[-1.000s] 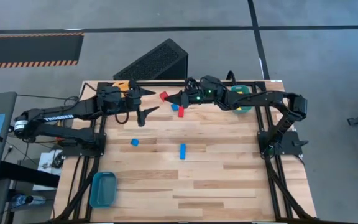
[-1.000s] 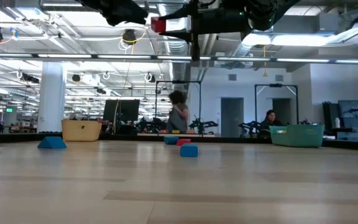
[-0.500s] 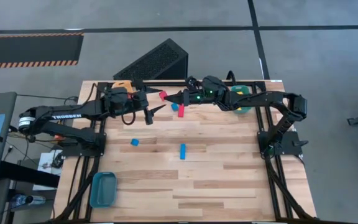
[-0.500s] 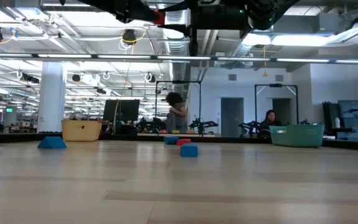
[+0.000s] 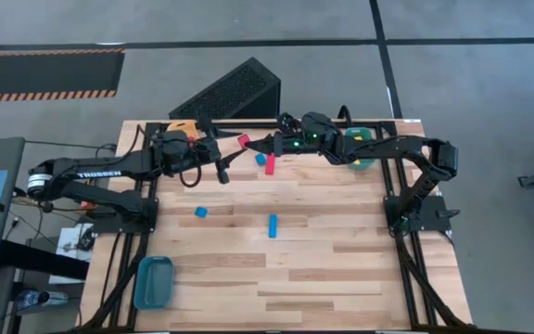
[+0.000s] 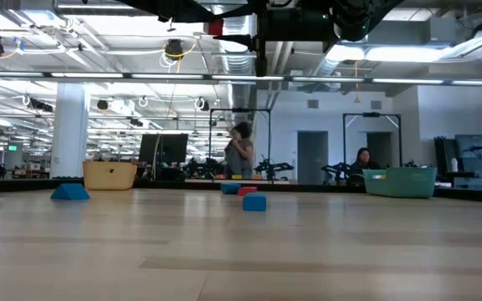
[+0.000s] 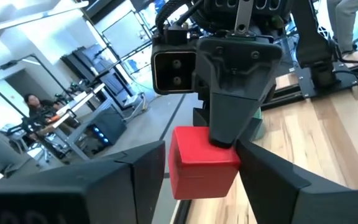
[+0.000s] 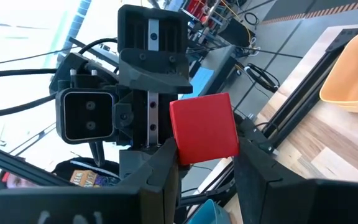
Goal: Sort & place blocks by color
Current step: Put the bottom red block into the orange bin
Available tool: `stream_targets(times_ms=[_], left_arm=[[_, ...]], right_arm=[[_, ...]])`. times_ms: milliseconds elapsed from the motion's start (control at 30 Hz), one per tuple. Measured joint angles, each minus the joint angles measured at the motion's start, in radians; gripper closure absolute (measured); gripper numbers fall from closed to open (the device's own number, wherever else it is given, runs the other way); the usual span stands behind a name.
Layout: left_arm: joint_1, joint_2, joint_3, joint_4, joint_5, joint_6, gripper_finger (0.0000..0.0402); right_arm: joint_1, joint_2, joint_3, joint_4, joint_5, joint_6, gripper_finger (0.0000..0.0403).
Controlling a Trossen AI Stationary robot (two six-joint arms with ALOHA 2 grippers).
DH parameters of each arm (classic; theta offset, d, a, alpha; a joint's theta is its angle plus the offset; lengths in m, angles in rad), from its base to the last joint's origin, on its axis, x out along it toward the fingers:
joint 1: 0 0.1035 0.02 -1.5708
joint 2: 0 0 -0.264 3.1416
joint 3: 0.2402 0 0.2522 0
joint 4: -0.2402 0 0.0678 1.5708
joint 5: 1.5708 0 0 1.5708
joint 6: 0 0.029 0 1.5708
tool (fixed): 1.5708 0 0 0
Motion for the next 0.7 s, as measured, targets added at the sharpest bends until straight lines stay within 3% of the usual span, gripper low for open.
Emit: stream_targets(times_ms=[467,700], left_arm=[[0.0,0.0,0.0,-0.003,-0.029,0.01,0.0157],[0.0,0.0,0.0,-0.003,-0.03,0.022,0.0157]], right_arm=[[0.008,0.001,0.0,0.015,-0.035,0.024,0.0273],[0.008,0.001,0.0,0.016,-0.039,0.018,0.0272]])
